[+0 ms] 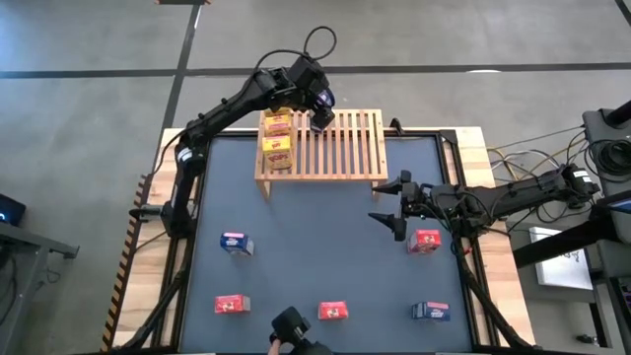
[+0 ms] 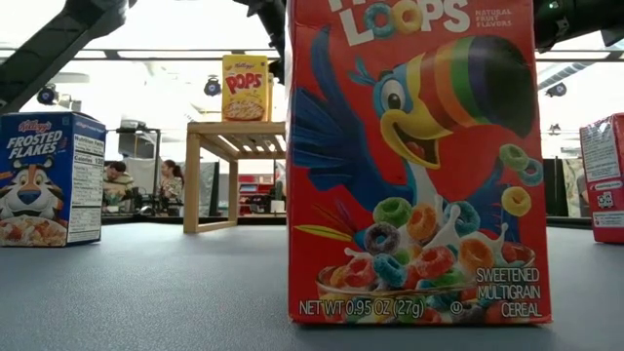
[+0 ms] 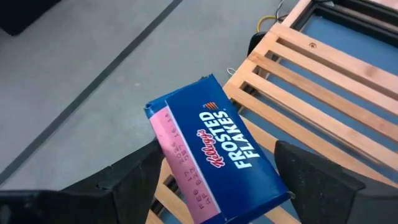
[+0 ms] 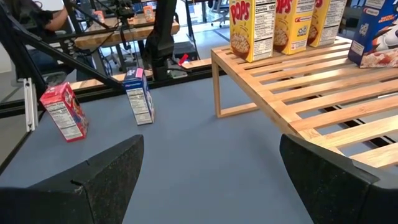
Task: Stack cereal on shelf
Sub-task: Put the top right blue cereal box on the shelf
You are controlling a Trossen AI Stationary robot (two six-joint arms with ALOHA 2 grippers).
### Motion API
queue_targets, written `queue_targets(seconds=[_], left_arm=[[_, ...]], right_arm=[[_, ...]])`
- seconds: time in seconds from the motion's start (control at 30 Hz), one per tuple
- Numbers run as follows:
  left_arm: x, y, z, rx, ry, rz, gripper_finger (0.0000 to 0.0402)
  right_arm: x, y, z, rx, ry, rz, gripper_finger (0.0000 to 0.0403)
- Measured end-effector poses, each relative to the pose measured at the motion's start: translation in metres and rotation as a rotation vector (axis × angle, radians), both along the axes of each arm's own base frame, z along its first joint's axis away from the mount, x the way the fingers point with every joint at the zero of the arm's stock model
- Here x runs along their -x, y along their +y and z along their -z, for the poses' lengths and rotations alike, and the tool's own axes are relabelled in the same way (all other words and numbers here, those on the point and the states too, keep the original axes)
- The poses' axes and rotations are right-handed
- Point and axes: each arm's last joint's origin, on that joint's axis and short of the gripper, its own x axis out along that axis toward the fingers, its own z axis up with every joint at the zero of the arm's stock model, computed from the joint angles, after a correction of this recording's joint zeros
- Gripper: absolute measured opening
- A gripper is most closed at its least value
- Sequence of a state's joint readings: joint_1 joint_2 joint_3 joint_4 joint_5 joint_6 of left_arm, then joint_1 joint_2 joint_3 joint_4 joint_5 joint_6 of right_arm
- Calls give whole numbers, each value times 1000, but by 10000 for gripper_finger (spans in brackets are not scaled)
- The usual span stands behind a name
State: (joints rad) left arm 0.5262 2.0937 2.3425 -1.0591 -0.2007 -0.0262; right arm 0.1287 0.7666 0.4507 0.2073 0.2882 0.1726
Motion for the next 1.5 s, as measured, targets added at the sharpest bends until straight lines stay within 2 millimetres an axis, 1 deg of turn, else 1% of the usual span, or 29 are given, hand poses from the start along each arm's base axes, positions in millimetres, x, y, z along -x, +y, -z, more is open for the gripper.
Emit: queue_targets(seconds=[0.1, 0.3, 0.43, 0.53, 0.63, 0.77, 0.9, 1.17, 1.5], left_arm=[[1, 0, 0, -9, 15, 16, 262], [3, -1, 0, -28, 59, 61, 189], [5, -4, -2, -19, 85, 157, 149], [7, -4, -4, -22, 89, 239, 134], [13, -2, -7, -44, 119, 321, 135], [22, 3, -8, -58, 156, 413, 149], [26, 10, -9, -43, 126, 474, 161], [34, 22, -9, -28, 89, 505, 162], [34, 25, -9, -61, 98, 536, 162]], right_arm=[[0, 0, 0, 0, 1, 0, 365], [0, 0, 0, 0, 1, 0, 365], [0, 0, 0, 0, 2, 0, 365], [0, 0, 0, 0, 3, 0, 365], [0, 0, 0, -1, 3, 0, 365], [0, 0, 1, -3, 7, 1, 365], [0, 0, 1, -9, 7, 2, 365], [0, 0, 1, -10, 7, 2, 365], [0, 0, 1, -10, 6, 2, 365]])
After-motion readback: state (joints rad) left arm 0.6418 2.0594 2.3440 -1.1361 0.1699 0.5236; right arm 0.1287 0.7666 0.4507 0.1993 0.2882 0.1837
